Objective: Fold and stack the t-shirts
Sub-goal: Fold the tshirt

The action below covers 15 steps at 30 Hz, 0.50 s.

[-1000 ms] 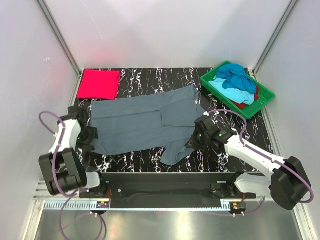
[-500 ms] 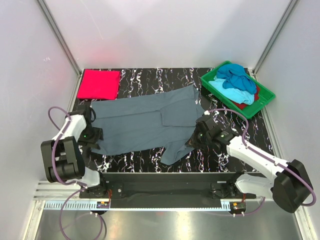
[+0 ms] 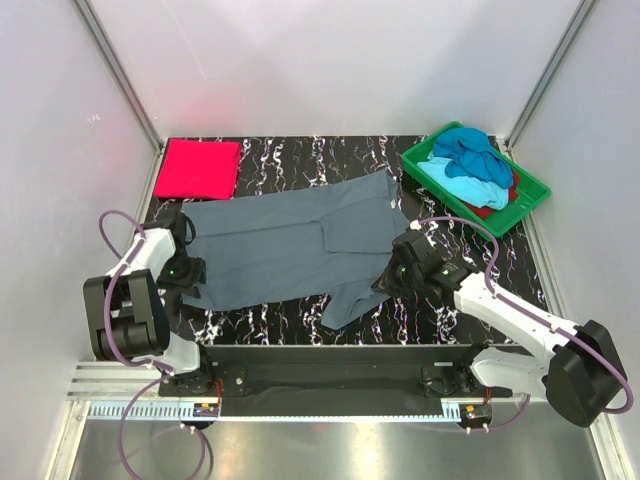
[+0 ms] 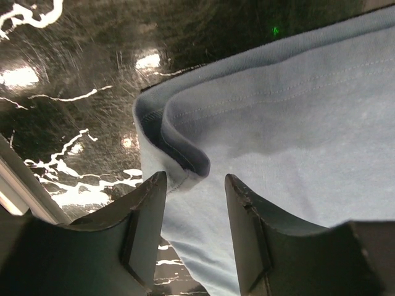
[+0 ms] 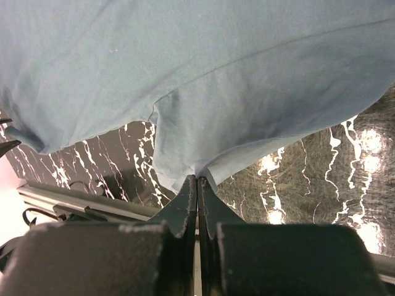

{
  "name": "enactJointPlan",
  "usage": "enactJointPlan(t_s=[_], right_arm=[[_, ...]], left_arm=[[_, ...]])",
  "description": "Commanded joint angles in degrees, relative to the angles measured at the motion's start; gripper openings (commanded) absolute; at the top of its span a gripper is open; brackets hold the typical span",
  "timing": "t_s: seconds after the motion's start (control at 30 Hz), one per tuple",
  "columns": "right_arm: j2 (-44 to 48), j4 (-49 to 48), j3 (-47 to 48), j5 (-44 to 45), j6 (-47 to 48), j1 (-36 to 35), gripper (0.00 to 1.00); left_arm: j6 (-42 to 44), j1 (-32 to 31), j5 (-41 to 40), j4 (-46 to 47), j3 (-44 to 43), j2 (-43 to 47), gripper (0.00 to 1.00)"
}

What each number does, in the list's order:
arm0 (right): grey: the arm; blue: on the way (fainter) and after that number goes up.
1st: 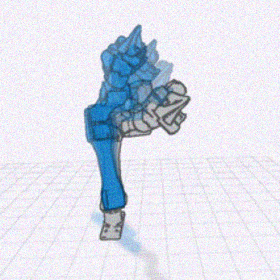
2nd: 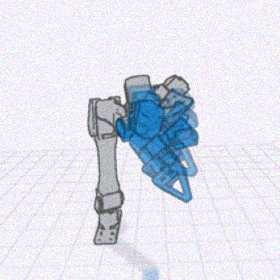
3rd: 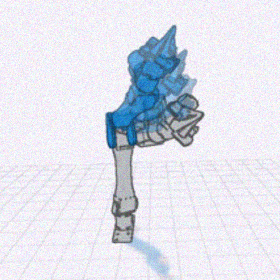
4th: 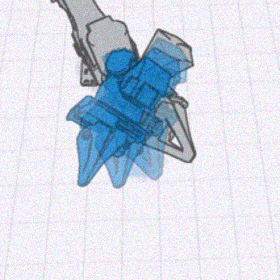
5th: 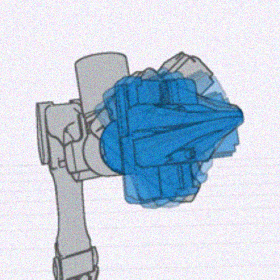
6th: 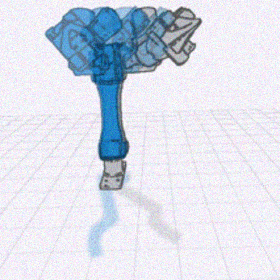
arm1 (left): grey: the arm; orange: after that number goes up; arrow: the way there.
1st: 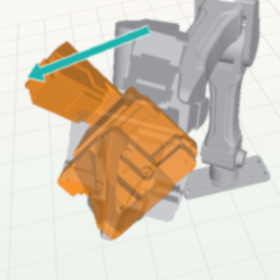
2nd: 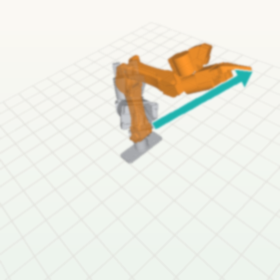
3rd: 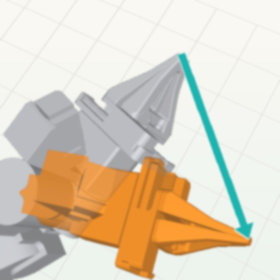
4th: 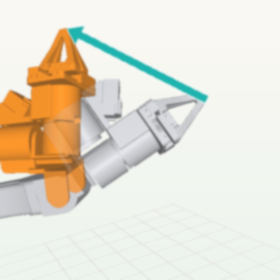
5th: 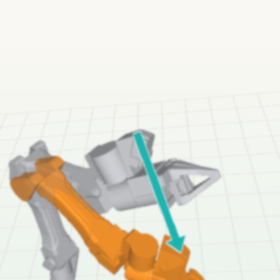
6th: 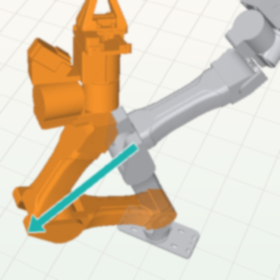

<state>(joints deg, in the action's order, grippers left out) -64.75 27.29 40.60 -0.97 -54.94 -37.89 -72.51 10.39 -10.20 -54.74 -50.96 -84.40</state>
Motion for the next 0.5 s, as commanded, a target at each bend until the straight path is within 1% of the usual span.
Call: enactJointPlan(t_s=[0.0, 0.03, 0.07, 0.17, 0.2, 0.27, 0.33, 0.37, 0.4, 0.47], right_arm=[[0.5, 0.05, 2.02, 2.38, 0.53, -0.43, 0.0], [0.5, 0.05, 2.2, 2.47, 0.53, -0.52, 0.0], [0.42, 0.13, 2.29, 2.55, 0.53, -0.43, 0.0], [0.33, 0.4, 2.73, 3.17, 0.71, -0.52, 0.0], [0.33, 0.66, 2.99, 3.95, 1.06, -0.52, 0.0], [0.5, 2.32, 3.43, 5.8, 2.19, -0.43, 0.0], [0.33, 5.38, 5.36, 10.88, 3.78, -0.26, 0.0], [-0.28, 6.45, 7.54, 15.34, 5.53, -0.17, 0.0], [-0.81, 8.11, 8.78, 17.39, 6.41, 0.01, 0.0], [-2.82, 8.22, 11.07, 21.17, 8.87, 0.36, 0.0]], left_arm=[[0.44, -0.2, -3.42, -0.01, -0.55, -0.06, 0.47], [0.44, -0.2, -3.77, 0.07, -0.37, 0.02, 0.46], [0.44, -0.11, -3.95, -0.01, -0.02, 0.03, 0.42], [0.44, -0.2, -4.74, 0.07, 0.07, -0.24, 0.23], [0.61, -0.28, -4.57, -0.01, 0.07, -0.24, 0.01], [0.62, -0.2, -4.57, -0.36, -0.45, 0.11, 0.0], [-0.08, -0.11, -5.53, -2.11, -1.24, 1.34, 0.0], [-0.35, -0.2, -6.23, -2.73, -2.55, 1.87, 0.0], [-0.87, -0.11, -7.63, -3.17, -3.26, 3.09, 0.0], [-1.32, -0.11, -8.52, -3.44, -5.02, 4.06, 0.0]])
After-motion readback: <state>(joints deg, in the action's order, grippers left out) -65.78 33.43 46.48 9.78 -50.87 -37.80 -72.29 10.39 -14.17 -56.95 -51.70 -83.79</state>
